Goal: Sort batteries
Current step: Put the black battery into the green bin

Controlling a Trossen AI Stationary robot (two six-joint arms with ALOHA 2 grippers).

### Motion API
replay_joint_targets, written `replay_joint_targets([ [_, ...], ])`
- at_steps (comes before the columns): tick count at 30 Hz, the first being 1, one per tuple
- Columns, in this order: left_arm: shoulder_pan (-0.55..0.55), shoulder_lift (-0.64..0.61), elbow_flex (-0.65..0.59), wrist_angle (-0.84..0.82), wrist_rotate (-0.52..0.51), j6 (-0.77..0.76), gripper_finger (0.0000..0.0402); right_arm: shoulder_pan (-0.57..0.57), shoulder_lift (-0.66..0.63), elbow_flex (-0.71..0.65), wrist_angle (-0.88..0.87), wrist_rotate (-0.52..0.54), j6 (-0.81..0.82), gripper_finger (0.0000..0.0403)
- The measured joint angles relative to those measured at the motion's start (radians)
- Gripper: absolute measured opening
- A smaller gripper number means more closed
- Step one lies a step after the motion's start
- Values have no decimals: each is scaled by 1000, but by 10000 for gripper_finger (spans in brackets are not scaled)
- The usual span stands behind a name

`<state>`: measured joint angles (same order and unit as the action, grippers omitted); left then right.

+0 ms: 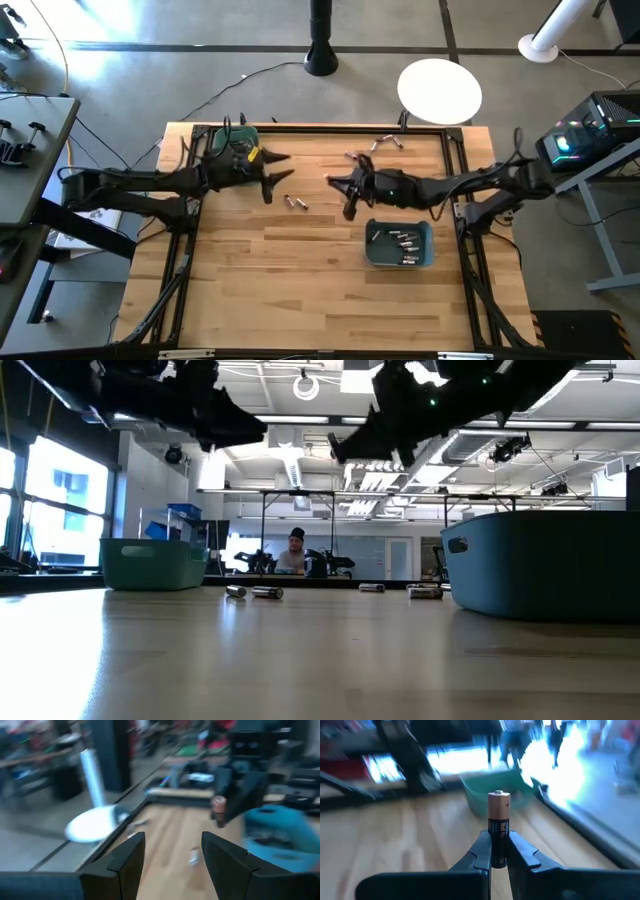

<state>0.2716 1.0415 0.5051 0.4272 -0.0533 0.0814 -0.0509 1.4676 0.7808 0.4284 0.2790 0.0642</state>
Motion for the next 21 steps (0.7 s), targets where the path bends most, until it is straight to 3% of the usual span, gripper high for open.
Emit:
replay_joint_targets([
  [6,-63,101,-78,304,191,-23,188,67,121,0,367,-75,-111,14],
  [13,-153,222,-83,585,318,-77,188,111,205,78,460,-107,-156,14],
  [18,-181,236,-83,642,291,-72,188,136,216,109,453,-105,-178,14],
  [21,-184,236,-83,646,226,-82,188,150,216,110,461,-105,-173,14],
])
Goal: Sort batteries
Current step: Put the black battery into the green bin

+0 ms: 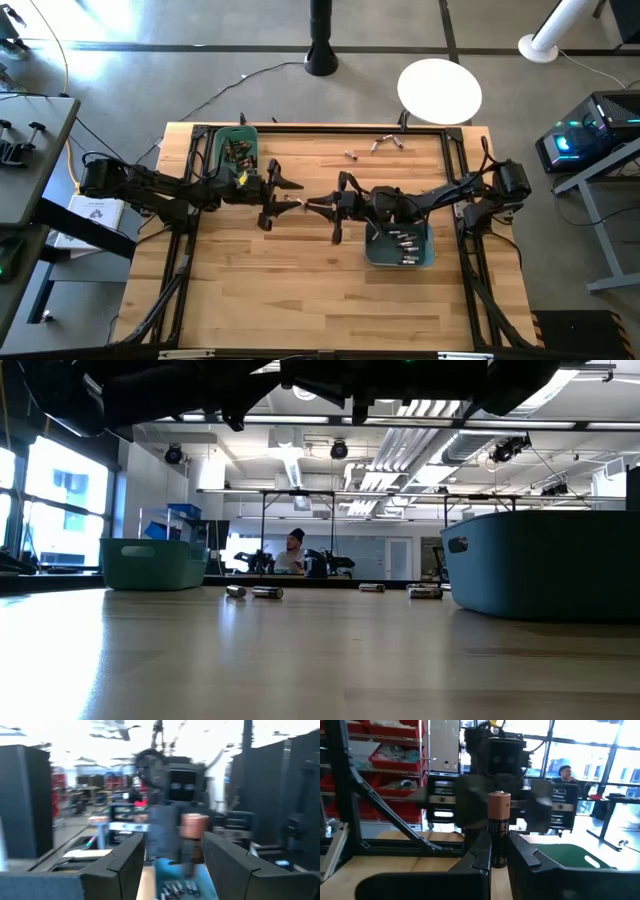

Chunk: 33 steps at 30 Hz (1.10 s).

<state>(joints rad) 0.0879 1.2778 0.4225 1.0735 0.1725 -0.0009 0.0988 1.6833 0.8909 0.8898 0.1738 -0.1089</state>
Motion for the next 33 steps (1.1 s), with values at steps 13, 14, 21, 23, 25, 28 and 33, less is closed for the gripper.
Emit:
replay_joint_targets([
  [13,1,44,14,-19,-93,-23,188,6,5,0,7,1,2,15],
  [14,1,56,22,-19,-95,-23,188,6,6,0,5,0,3,15],
  [21,-10,104,60,-48,-74,5,188,26,14,0,-10,30,-31,15],
  [23,-10,87,60,-100,-78,28,188,44,3,-1,-26,71,-59,15],
  [25,-8,59,59,-174,-94,44,188,66,-18,0,-28,115,-88,15],
  [28,-2,11,59,-247,-100,68,188,103,-53,0,-55,223,-135,15],
  [33,-15,-21,59,-263,-79,100,188,124,-71,0,-97,446,-184,15],
])
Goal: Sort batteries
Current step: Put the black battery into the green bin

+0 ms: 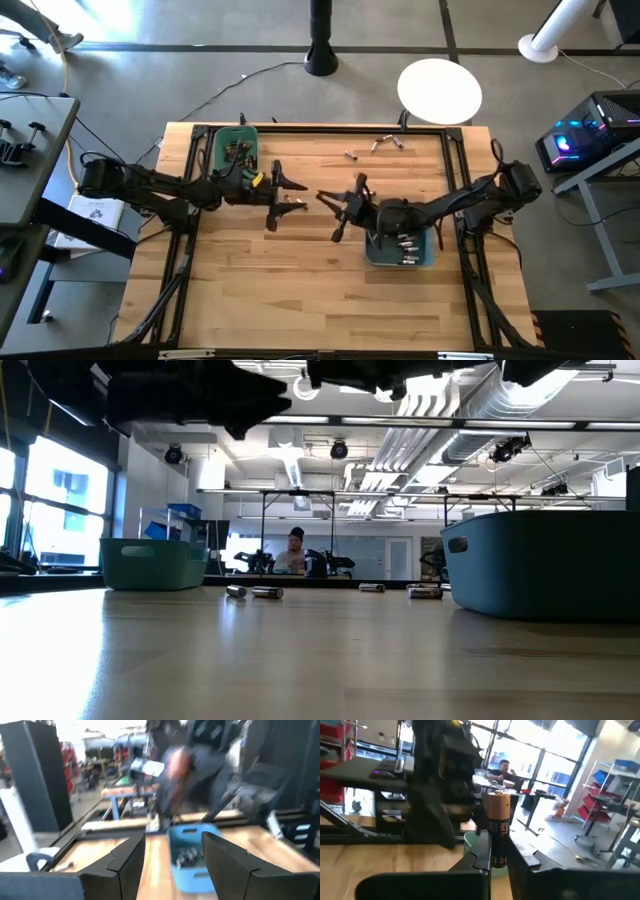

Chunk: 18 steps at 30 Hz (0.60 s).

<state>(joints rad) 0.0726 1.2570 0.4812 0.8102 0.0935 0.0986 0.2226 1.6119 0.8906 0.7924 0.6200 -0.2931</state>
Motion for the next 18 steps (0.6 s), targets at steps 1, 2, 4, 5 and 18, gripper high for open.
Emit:
replay_joint_targets([
  [1,-6,0,0,19,1,0,188,-7,2,0,-9,-17,15,15],
  [2,-12,5,0,40,2,0,188,-16,8,0,-10,-53,40,15],
  [4,-28,14,0,77,2,8,188,-37,23,0,-11,-135,89,15],
  [5,-37,16,-1,92,1,18,188,-46,31,0,-12,-162,105,15],
  [18,-63,22,-1,137,-43,60,188,-75,45,0,4,-302,136,15],
])
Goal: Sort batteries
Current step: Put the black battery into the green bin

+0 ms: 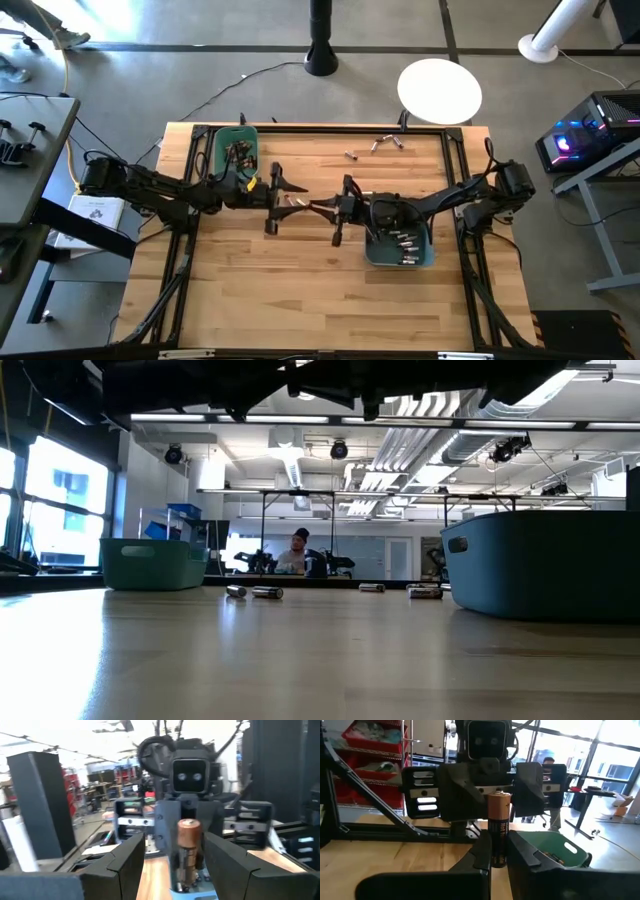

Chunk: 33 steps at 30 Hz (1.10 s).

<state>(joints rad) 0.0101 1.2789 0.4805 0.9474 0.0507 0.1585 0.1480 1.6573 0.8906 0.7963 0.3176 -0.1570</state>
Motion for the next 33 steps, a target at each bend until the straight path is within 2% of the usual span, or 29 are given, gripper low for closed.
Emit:
replay_joint_targets([
  [3,-2,8,0,4,46,2,188,-2,0,0,0,-1,0,15],
  [10,-21,69,0,107,50,28,188,-2,0,0,-1,0,1,15],
  [16,-24,82,0,112,51,31,176,-2,0,0,-3,0,0,15],
  [23,-24,82,0,125,51,29,138,3,0,0,-3,-7,-1,16],
  [27,-24,82,0,124,51,25,106,3,0,0,-3,-60,-3,23],
  [33,-24,82,0,123,66,10,53,10,0,0,-1,-63,-25,26],
])
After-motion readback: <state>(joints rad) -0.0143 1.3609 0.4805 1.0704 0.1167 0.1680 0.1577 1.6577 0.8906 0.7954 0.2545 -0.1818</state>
